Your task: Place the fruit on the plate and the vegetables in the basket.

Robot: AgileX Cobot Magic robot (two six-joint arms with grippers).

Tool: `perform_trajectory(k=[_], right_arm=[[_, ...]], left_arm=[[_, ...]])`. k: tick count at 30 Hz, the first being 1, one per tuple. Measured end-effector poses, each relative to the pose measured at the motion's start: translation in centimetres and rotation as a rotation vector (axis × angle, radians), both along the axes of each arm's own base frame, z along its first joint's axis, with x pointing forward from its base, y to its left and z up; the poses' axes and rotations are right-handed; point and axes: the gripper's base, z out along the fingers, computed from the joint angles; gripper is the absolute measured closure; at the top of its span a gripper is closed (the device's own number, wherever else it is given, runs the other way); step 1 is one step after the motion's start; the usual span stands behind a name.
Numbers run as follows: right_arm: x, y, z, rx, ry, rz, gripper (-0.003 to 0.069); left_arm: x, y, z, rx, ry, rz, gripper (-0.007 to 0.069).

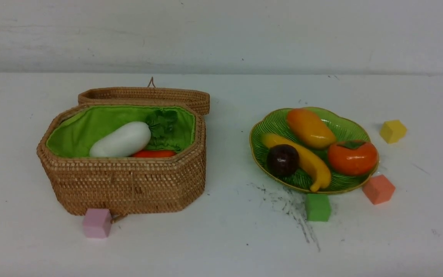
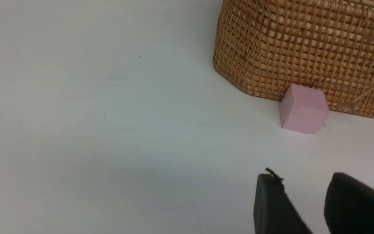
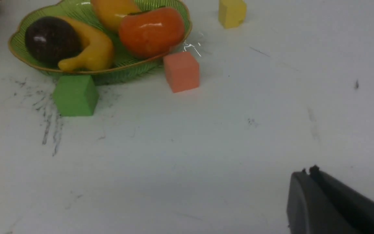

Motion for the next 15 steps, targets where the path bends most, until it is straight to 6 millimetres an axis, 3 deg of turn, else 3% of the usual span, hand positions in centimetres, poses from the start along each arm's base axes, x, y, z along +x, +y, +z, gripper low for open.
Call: perform_trajectory(k=[2, 15], right_arm=[[0.10, -0.03, -0.73, -0.017, 0.007, 0.001, 0.0651], [0.25, -0.01, -0.65, -0.033, -0.030, 0.009, 0.0640]], left_arm=[[-0.01, 0.00, -0.03, 0.000, 0.003, 0.000, 0.0386], [-0.01, 0.00, -0.03, 0.000, 0.004, 0.000, 0.0386]])
